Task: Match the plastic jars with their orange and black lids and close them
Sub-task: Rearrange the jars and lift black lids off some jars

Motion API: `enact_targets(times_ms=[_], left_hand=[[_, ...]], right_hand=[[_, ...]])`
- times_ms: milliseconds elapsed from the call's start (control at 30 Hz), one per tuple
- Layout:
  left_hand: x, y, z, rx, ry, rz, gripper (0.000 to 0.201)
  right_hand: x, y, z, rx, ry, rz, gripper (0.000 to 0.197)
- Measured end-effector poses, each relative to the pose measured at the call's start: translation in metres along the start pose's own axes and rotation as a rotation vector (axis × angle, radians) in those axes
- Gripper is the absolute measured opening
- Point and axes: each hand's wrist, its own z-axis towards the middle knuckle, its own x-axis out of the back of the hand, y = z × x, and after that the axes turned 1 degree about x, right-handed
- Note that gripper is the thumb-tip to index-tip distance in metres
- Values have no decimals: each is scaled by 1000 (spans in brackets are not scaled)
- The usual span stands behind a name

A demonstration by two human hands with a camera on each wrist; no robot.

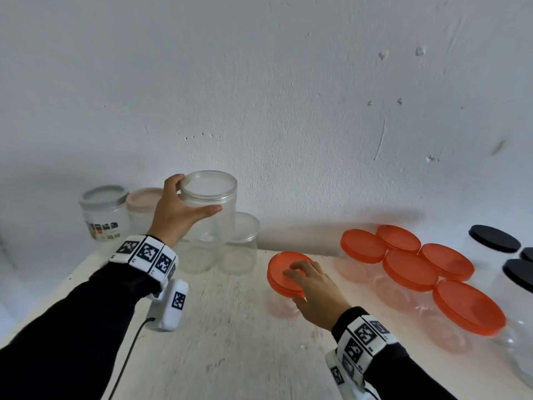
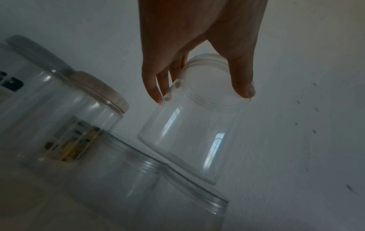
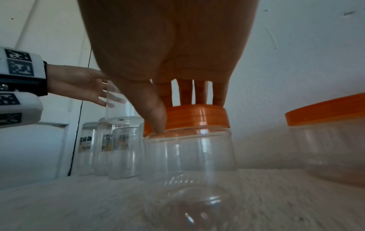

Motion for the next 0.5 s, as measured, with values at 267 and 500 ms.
enact_targets(times_ms=[267, 500], left_hand=[[-14, -19, 21, 8, -2, -25, 95], [-21, -30, 33, 28, 36, -66, 99]], right_hand=[[-8, 12, 34, -39, 75, 85, 43], [-18, 25, 66, -33, 163, 140, 39]])
